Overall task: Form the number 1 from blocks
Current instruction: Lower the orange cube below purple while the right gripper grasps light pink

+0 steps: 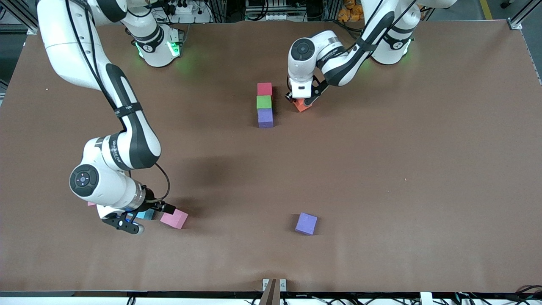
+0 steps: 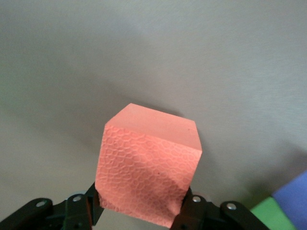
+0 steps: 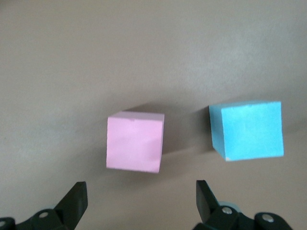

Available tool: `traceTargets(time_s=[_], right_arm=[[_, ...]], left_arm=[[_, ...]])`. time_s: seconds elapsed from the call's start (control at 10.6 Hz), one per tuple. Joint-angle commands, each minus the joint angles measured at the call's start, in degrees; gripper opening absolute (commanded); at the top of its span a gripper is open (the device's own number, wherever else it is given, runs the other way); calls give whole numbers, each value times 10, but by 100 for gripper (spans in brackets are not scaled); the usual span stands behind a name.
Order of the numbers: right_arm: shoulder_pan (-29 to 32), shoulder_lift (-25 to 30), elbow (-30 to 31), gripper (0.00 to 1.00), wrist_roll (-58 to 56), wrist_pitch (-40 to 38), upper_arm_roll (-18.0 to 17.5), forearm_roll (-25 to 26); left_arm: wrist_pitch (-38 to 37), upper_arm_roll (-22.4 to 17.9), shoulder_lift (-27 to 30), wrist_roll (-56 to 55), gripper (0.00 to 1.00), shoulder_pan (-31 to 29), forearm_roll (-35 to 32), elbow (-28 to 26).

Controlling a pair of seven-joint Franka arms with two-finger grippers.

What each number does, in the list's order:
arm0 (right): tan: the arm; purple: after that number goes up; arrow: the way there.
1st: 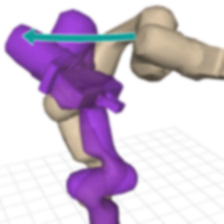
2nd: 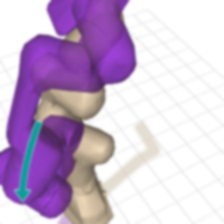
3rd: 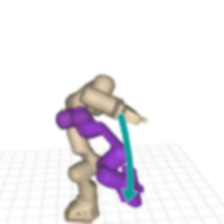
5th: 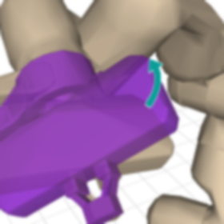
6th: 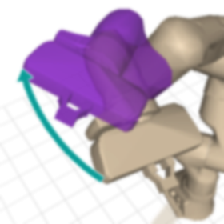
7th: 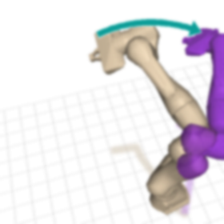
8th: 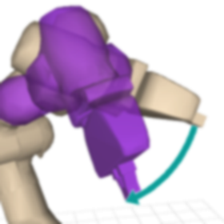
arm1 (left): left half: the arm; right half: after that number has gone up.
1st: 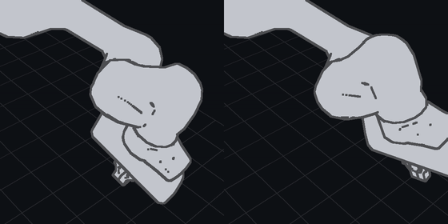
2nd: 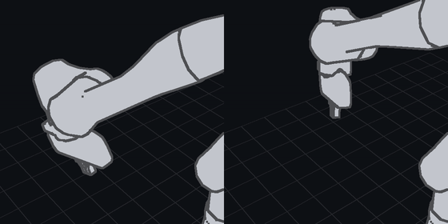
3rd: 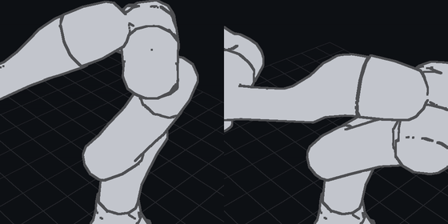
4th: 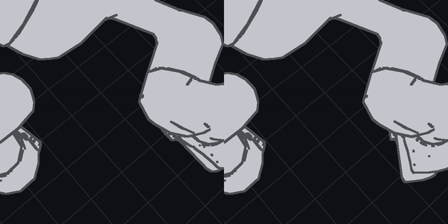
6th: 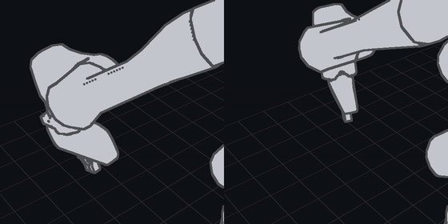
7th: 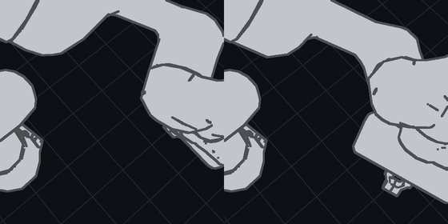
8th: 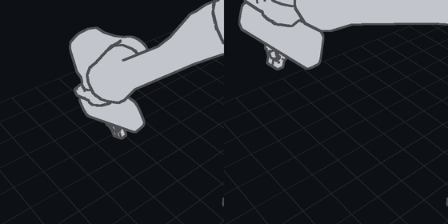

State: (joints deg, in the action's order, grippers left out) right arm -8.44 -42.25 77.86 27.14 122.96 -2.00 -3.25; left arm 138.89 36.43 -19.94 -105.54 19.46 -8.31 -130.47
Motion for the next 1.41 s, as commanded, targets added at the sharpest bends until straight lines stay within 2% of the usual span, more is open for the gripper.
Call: traceTargets(time_s=[0.0,0.19,0.38,0.57,0.85,1.04,1.13,1.22,1.32], right_arm=[[7,-52,-68,100,1,-10,-5,17],[5,-72,-95,100,4,-9,-5,17],[1,-89,-111,100,5,-7,-5,17],[-2,-103,-116,100,5,4,-5,18],[-8,-121,-117,99,5,22,-5,18],[-12,-130,-117,96,5,32,-4,18],[-15,-132,-116,88,5,33,-3,20],[-16,-133,-113,69,4,33,-4,36],[-16,-132,-111,24,-13,31,-4,75]], left_arm=[[-76,0,-2,44,0,-12,-35,73],[-101,-1,-5,114,0,-22,-72,120],[-101,-16,-8,233,0,-31,-74,165],[-101,-21,-66,304,0,-31,-75,236],[-138,-21,-173,309,0,-3,-124,359],[-157,-41,-207,310,0,24,-130,406],[-157,-73,-208,314,0,50,-127,408],[-157,-98,-208,314,0,67,-123,412],[-157,-100,-208,314,0,72,-123,413]])
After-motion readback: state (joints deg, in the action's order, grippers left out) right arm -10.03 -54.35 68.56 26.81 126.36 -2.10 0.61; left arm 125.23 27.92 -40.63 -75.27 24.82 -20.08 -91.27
